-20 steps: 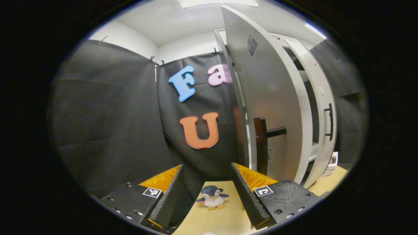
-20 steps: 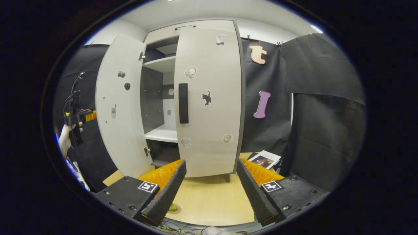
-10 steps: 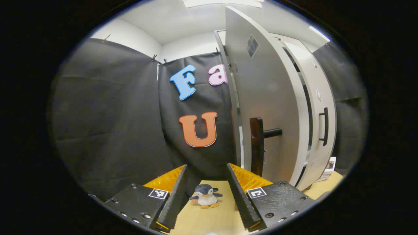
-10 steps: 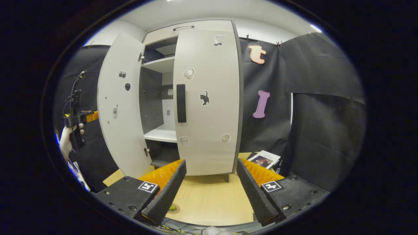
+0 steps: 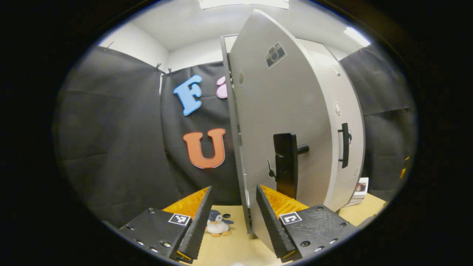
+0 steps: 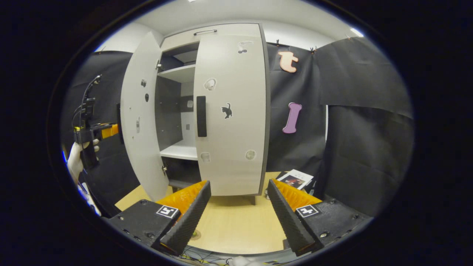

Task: Grasp the bottle in the cabinet with the left hand and place it on the coaster, then close the right door with the right hand and the left door with the left hand.

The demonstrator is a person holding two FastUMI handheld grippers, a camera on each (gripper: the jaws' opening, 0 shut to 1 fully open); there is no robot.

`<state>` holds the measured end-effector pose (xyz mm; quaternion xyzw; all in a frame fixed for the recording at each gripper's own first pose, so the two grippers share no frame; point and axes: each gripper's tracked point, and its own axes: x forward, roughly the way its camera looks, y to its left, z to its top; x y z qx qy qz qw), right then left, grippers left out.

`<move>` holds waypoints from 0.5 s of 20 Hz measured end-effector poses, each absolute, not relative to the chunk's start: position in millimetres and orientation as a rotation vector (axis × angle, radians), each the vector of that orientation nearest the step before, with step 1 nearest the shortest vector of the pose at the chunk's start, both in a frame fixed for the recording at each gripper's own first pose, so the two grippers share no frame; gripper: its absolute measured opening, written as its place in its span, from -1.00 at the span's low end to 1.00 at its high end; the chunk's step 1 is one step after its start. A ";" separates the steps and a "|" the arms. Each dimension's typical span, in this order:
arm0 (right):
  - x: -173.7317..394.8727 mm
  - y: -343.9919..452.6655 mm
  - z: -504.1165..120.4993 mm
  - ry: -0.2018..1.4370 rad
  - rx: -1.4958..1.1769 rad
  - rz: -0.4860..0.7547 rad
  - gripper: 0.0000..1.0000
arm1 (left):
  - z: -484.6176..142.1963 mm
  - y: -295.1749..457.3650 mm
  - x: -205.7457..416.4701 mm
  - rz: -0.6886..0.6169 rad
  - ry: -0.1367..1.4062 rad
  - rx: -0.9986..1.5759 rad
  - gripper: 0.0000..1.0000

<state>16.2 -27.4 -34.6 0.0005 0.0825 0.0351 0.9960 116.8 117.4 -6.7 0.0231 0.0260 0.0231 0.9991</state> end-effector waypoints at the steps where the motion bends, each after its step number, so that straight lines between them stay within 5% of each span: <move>1: 15.2 -29.4 -36.6 0.168 0.003 0.066 1.00 | -5.9 114.7 118.6 0.036 0.052 0.040 0.39; 5: 10.1 -36.6 -34.6 0.167 0.013 0.049 1.00 | -18.2 112.2 122.4 0.045 0.102 -0.008 1.00; 7: 7.8 -40.6 -32.5 0.160 0.017 0.041 1.00 | -21.4 114.6 122.4 0.056 0.112 -0.027 0.83; 10: 5.3 -43.3 -30.2 0.158 0.014 0.035 1.00 | -20.6 110.7 123.6 0.058 0.108 -0.038 0.85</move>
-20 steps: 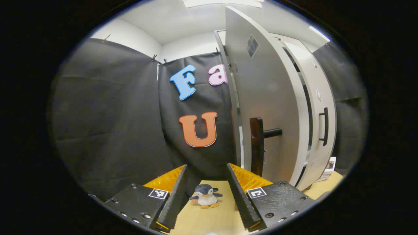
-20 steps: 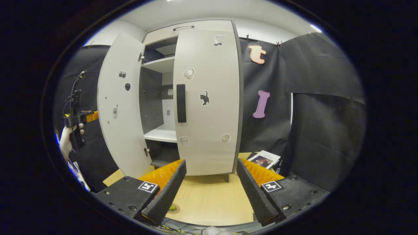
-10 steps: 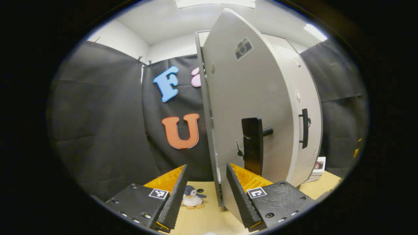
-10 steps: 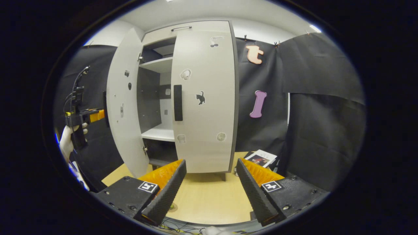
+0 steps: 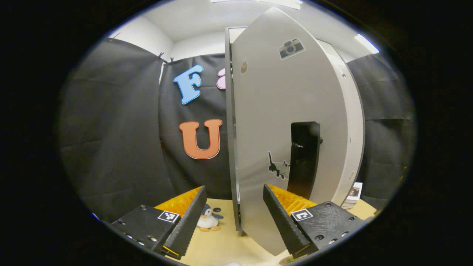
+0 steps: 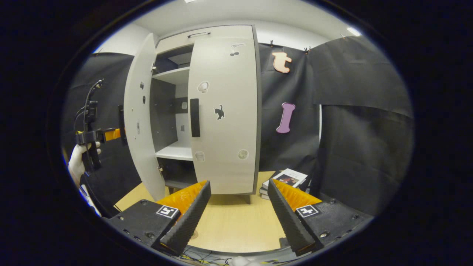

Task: Grasp the bottle in the cabinet with the left hand and place it on the coaster, then close the right door with the right hand and the left door with the left hand.

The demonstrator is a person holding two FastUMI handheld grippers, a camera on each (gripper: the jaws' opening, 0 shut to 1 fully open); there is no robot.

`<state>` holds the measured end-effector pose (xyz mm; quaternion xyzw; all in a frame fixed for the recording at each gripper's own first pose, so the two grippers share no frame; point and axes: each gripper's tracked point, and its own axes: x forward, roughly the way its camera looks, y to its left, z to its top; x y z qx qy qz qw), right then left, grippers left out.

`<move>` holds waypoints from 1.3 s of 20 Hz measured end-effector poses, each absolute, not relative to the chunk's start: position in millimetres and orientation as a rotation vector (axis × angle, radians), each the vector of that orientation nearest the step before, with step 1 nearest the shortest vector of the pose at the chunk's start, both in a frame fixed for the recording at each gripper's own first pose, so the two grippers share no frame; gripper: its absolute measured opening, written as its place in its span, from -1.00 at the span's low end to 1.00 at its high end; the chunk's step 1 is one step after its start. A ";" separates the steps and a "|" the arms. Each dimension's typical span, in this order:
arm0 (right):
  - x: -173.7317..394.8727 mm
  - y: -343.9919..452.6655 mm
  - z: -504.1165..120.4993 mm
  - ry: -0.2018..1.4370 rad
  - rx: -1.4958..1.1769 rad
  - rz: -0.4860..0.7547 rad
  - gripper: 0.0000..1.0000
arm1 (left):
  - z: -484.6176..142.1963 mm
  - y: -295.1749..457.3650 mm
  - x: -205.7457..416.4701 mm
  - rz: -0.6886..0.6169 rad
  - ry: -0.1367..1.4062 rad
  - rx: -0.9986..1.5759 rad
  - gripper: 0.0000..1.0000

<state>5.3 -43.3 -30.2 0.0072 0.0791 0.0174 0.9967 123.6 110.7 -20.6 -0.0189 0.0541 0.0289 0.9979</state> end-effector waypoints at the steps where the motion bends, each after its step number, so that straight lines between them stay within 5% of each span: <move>1: 4.5 -43.1 -29.0 0.155 0.013 0.035 1.00 | -21.6 107.9 124.2 0.058 0.110 -0.030 0.87; 9: -3.1 -46.0 -27.1 0.144 0.017 0.019 1.00 | -26.0 42.1 128.7 -0.095 0.114 0.045 0.94; 26: 1.4 -22.1 -12.2 0.079 0.024 -0.002 1.00 | -27.5 36.4 5.8 0.003 0.091 0.009 0.94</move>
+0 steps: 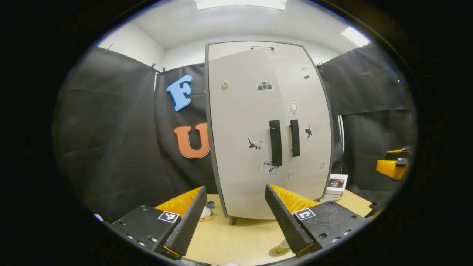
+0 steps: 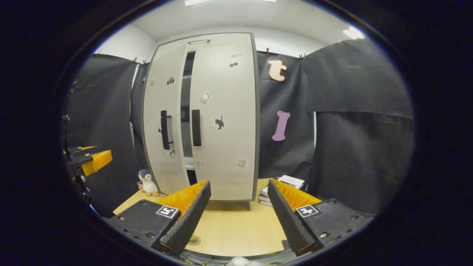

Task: Grasp the bottle in the cabinet with the left hand and place it on the coaster, then close the right door with the right hand and the left door with the left hand.

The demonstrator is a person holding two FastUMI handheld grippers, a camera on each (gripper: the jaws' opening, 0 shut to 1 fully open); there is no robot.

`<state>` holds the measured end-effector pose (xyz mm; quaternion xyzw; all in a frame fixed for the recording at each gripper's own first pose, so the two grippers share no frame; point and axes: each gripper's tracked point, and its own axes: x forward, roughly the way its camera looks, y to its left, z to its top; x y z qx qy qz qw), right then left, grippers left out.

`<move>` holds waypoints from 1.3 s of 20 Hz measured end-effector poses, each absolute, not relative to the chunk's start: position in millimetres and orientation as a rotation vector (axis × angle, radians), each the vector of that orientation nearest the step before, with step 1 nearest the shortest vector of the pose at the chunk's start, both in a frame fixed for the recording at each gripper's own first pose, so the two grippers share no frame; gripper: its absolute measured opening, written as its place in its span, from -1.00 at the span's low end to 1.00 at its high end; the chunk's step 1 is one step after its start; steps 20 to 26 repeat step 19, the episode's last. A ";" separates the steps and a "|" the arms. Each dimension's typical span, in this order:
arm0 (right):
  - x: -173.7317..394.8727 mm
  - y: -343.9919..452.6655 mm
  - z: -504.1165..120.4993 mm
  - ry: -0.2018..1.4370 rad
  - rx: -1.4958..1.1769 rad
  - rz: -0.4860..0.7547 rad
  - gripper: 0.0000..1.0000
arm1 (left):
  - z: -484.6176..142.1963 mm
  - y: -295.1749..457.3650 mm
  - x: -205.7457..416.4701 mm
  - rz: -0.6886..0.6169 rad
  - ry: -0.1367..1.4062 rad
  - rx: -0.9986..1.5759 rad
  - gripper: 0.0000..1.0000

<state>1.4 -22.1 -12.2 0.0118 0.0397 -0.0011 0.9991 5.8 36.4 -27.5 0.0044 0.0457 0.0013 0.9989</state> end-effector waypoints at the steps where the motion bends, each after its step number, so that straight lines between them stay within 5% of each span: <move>1: 2.4 -19.7 -13.3 0.078 0.019 0.002 1.00 | -28.7 36.0 3.5 0.005 0.093 0.011 0.94; 26: 7.7 -5.2 -12.0 0.080 0.001 0.046 1.00 | -25.1 37.9 -8.6 0.017 0.084 -0.007 0.94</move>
